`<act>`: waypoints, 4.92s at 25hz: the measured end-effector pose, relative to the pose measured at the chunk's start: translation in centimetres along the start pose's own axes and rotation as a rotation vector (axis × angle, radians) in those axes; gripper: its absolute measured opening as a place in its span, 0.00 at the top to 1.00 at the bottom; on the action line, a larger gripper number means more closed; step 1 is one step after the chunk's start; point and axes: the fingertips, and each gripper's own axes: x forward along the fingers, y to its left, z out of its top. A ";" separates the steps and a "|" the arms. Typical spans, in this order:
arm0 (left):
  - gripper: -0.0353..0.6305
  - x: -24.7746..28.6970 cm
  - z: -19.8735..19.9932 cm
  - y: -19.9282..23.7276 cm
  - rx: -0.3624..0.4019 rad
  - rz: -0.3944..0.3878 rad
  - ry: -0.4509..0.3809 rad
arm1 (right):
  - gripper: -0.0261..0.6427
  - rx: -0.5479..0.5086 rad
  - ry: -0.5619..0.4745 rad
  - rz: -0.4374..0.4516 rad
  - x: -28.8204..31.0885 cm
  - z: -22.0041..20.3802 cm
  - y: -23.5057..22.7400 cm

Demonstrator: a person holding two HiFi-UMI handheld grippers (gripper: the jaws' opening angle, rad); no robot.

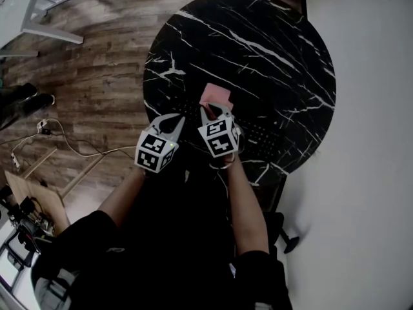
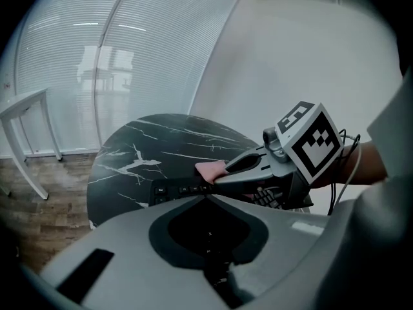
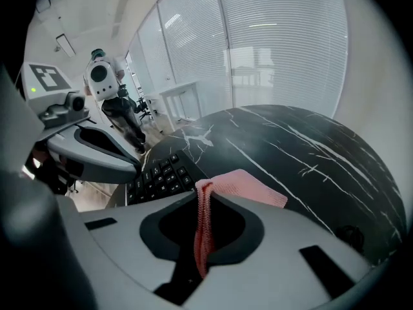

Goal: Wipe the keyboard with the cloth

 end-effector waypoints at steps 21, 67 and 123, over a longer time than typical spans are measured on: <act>0.95 3.1 0.2 -6.8 0.053 -0.029 0.027 | 0.94 0.063 -0.004 -0.045 -4.8 -5.2 -4.7; 0.95 11.3 -0.5 -21.1 0.095 -0.105 0.048 | 0.94 0.149 0.011 -0.137 -14.5 -17.6 -14.5; 0.95 -9.1 -4.0 8.4 -0.142 0.182 -0.057 | 0.94 -0.101 0.034 0.180 4.5 2.9 11.7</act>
